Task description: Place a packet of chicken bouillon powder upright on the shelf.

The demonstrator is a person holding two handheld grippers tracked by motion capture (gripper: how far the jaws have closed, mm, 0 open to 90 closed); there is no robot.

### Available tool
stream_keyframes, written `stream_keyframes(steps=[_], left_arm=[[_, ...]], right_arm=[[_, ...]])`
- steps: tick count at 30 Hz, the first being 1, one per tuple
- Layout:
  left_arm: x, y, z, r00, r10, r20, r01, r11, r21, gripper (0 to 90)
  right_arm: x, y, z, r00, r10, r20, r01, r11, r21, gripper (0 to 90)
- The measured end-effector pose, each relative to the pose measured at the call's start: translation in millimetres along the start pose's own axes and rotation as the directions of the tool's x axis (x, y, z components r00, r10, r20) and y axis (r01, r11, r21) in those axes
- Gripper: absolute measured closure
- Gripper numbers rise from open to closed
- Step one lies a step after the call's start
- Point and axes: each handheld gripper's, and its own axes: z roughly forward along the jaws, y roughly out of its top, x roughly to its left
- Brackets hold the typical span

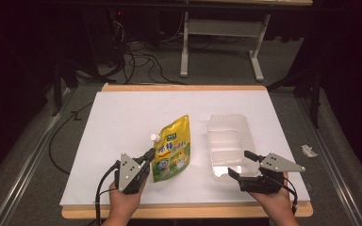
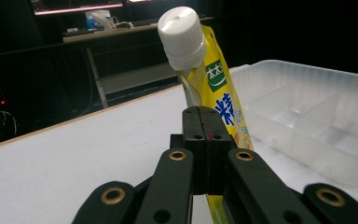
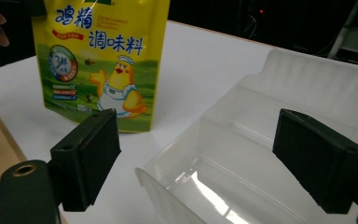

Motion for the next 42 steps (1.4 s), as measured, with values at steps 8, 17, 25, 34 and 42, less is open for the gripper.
stream_keyframes(steps=[8,17,25,34,42], left_arm=[[-15.2,0.4,-8.7,0.9978,0.055,0.036,-0.055,0.9984,-0.011,90.0],[-20.3,2.0,-10.7,0.9928,0.1,0.065,-0.099,0.9949,-0.02,90.0],[-20.4,1.8,-10.8,0.9905,0.118,0.07,-0.117,0.9929,-0.023,90.0],[-14.8,0.9,-10.1,0.9928,0.105,0.058,-0.104,0.9945,-0.017,90.0],[2.3,-1.3,-5.8,0.9989,0.038,0.027,-0.038,0.9993,-0.005,90.0]], right_arm=[[19.8,24.8,17.5,0.9963,-0.014,-0.085,0.014,0.9999,0.003,14.6],[31.2,55.6,63.8,0.9879,-0.008,-0.155,0.013,0.9994,0.032,11.8],[28.9,69.6,105.8,0.9824,0.034,-0.184,-0.019,0.9963,0.084,10.3],[29.0,70.6,112.4,0.9718,0.038,-0.233,-0.019,0.9961,0.086,27.0],[29.8,70.0,96.1,0.977,0.013,-0.213,-0.002,0.9988,0.049,51.2]])
